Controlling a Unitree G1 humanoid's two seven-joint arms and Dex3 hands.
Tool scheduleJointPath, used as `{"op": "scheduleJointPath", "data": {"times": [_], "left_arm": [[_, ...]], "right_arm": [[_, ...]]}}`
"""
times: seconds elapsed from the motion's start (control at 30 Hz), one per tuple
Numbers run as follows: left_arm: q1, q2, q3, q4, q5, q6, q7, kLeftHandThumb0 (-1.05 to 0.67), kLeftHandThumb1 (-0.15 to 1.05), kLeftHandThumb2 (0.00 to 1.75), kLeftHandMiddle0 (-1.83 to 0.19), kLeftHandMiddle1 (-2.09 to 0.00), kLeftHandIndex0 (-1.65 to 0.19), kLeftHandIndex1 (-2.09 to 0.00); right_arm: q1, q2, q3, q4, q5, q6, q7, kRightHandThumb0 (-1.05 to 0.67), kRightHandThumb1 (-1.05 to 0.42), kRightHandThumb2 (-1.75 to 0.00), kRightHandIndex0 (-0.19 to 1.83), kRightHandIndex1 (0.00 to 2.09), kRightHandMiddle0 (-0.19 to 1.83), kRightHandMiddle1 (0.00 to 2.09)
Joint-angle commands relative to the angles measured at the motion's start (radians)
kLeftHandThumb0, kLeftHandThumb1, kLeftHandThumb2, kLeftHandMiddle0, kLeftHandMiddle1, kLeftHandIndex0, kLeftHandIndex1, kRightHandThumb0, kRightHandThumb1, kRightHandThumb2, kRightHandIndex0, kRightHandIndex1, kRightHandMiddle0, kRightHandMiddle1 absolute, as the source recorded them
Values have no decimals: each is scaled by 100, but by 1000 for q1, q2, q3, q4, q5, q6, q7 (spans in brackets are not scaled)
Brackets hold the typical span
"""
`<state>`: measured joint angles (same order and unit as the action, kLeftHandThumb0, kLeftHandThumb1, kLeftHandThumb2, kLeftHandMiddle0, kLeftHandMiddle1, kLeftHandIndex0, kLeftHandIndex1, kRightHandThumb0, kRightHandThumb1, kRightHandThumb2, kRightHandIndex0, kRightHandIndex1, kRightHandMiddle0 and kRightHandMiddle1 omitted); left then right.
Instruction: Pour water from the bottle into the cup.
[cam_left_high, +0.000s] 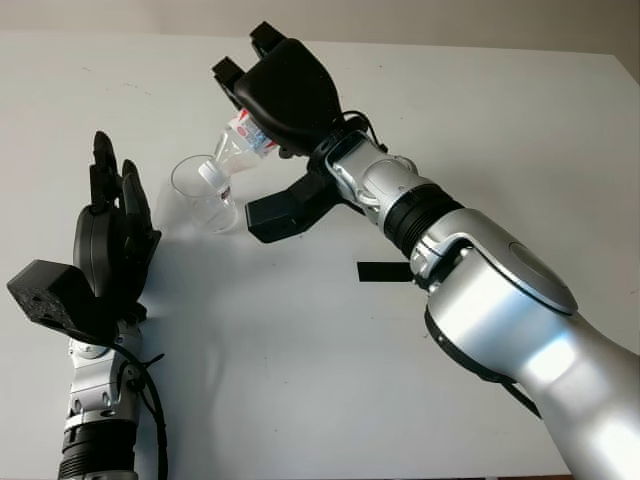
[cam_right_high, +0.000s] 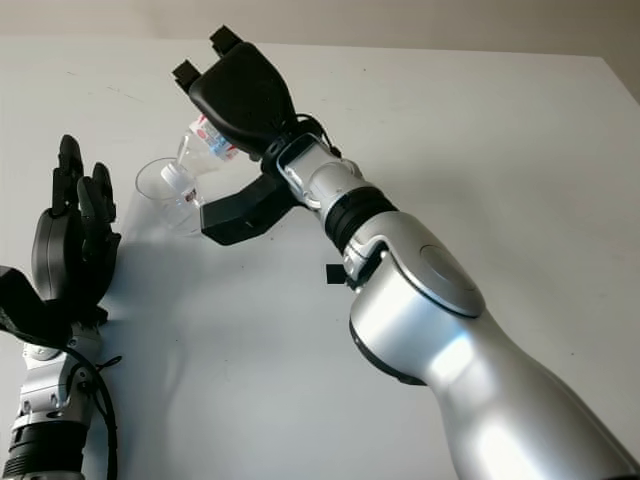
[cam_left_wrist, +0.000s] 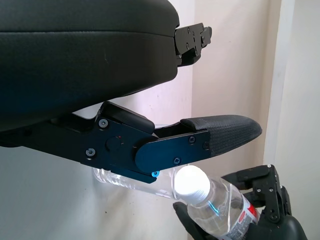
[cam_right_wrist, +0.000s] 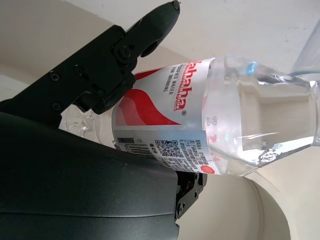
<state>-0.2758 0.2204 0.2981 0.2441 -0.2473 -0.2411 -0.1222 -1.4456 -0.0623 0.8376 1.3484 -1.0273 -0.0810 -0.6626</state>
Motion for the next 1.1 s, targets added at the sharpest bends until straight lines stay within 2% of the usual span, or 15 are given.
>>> {"op": "scheduleJointPath", "data": {"times": [0.0, 0.07, 0.13, 0.23, 0.3, 0.37, 0.4, 0.43, 0.53, 0.67, 0.77, 0.9, 1.0, 1.07], "left_arm": [[15, -4, 1, -11, 4, 1, 3, -81, 105, 61, 13, -5, 16, -6], [15, -5, 2, -9, 2, -1, 2, -81, 105, 61, 12, -6, 16, -6], [16, -4, 3, -6, 1, -4, -1, -81, 105, 61, 12, -5, 16, -6], [14, -4, 5, -1, -2, -8, -5, -81, 105, 61, 12, -5, 16, -6], [14, -4, 6, 1, -4, -9, -8, -81, 105, 61, 12, -5, 16, -6], [15, -3, 6, 1, -2, -9, -7, -81, 105, 61, 13, -5, 16, -5], [15, -3, 7, 2, -1, -10, -6, -81, 105, 61, 12, -6, 16, -6], [15, -3, 7, 2, 1, -9, -4, -81, 105, 61, 12, -6, 16, -6], [16, -2, 9, 2, -2, -5, -4, -82, 105, 61, 12, -6, 15, -6], [17, 1, 9, -1, -1, -4, -6, -82, 105, 62, 12, -5, 16, -6], [22, 3, 11, -7, 0, 5, -2, -83, 105, 62, 12, -5, 16, -6], [29, 3, 12, -21, -2, 15, 0, -82, 105, 63, 12, -5, 16, -5], [34, 6, 16, -26, -7, 17, -9, -82, 105, 63, 13, -5, 16, -5], [37, 7, 19, -29, -10, 20, -12, -82, 105, 64, 13, -5, 17, -5]], "right_arm": [[-19, -5, -3, -2, 1, -8, -11, -37, -97, -5, 96, 209, 32, 198], [-15, -3, -17, -2, 17, -13, -2, -37, -97, -6, 95, 209, 32, 199], [-11, -1, -42, -3, 45, -20, 11, -37, -96, -5, 90, 209, 32, 175], [2, 11, -147, -8, 164, -58, 87, -33, -96, -6, 83, 209, 29, 155], [10, 16, -215, -11, 240, -73, 135, -30, -98, -6, 75, 209, 19, 167], [20, 17, -275, -16, 306, -95, 150, -23, -101, -6, 75, 209, 14, 189], [25, 15, -305, -18, 338, -107, 159, -20, -103, -9, 80, 209, 18, 199], [30, 15, -338, -19, 372, -116, 168, -18, -104, -16, 90, 209, 34, 205], [39, 19, -439, -22, 477, -114, 224, -17, -101, -26, 108, 209, 71, 209], [51, 17, -561, -30, 605, -113, 302, -16, -97, -25, 119, 209, 100, 209], [76, 7, -694, -46, 749, -116, 416, -15, -99, -24, 125, 209, 124, 209], [110, -14, -782, -72, 853, -108, 555, -18, -102, -22, 127, 209, 132, 209], [138, -24, -878, -101, 972, -57, 700, -18, -104, -23, 131, 209, 136, 209], [167, -32, -938, -134, 1054, -22, 804, -14, -105, -27, 145, 209, 140, 209]]}}
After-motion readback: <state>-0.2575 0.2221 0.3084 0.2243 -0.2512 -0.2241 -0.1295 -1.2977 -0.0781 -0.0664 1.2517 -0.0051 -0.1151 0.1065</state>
